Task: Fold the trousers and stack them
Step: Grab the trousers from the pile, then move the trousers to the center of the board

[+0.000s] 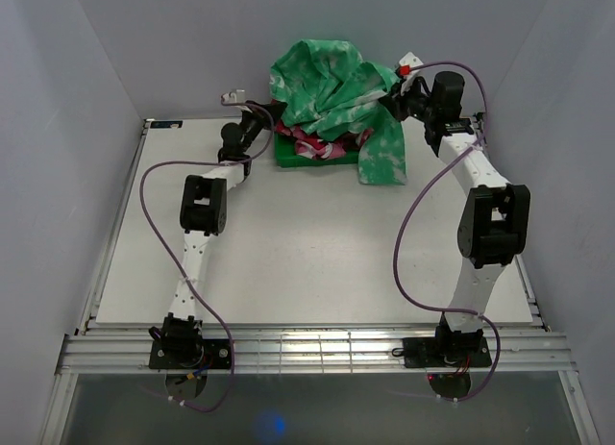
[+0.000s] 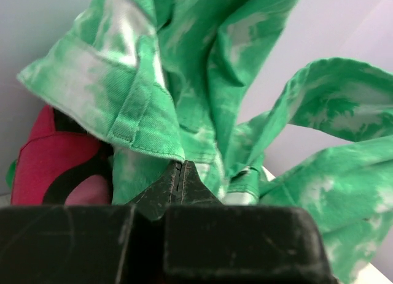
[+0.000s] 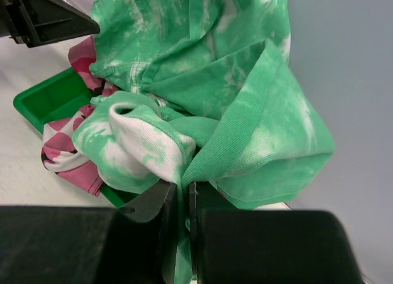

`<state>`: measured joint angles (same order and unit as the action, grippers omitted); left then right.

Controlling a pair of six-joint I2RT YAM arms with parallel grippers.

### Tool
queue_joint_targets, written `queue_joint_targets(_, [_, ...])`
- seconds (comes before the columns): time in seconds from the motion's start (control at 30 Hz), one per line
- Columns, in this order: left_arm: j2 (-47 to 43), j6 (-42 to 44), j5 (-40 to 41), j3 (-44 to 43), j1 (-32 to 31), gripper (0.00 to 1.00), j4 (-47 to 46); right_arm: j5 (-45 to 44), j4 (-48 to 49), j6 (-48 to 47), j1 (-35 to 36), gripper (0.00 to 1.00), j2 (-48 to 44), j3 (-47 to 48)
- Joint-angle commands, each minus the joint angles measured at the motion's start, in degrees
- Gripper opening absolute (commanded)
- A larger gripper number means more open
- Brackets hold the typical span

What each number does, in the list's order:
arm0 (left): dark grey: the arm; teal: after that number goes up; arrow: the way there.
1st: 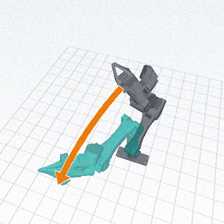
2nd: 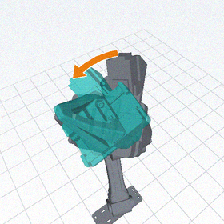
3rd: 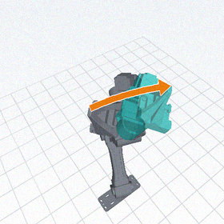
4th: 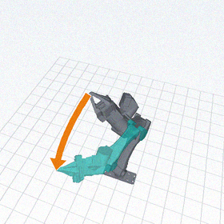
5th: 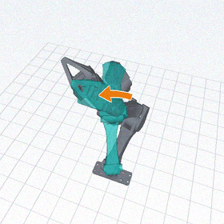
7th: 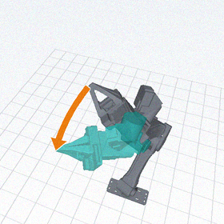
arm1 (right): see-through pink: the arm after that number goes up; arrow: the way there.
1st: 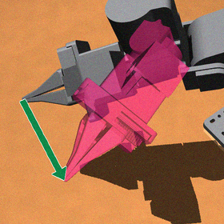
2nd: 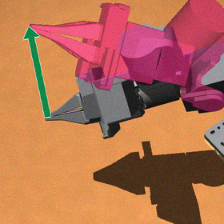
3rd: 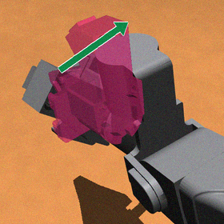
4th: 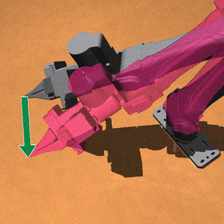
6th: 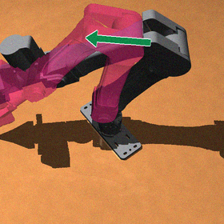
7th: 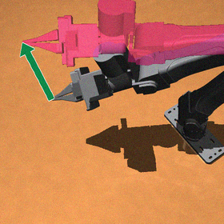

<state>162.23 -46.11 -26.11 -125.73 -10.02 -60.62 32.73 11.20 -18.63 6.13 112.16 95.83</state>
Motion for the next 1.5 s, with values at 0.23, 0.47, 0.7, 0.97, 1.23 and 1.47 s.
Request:
queue_joint_targets(0.23, [-29.57,3.74,-8.61,8.57,5.00,0.00,2.77,-7.14,2.78,-0.35,-0.15,0.08,-10.02,9.72])
queue_joint_targets(0.47, [-46.09,8.04,-10.45,10.42,9.93,0.00,15.08,-11.29,2.60,-1.23,-0.77,0.08,-16.78,13.42])
queue_joint_targets(0.7, [-69.45,9.28,-15.52,26.12,18.54,0.00,26.07,-10.67,-4.16,-10.53,-1.73,0.08,-31.01,5.96])
queue_joint_targets(0.97, [-96.56,24.29,-31.72,52.59,30.84,0.00,51.09,-9.18,-23.64,-30.21,-2.44,0.08,-56.77,-20.31])
queue_joint_targets(1.23, [-107.66,48.45,-31.03,68.85,34.45,0.00,81.50,-10.93,-40.11,-43.94,-2.53,0.08,-72.24,-47.88])
queue_joint_targets(1.47, [-95.19,64.20,-24.96,69.84,34.89,0.00,90.50,-12.86,-39.33,-45.88,-2.53,0.08,-70.86,-61.97])
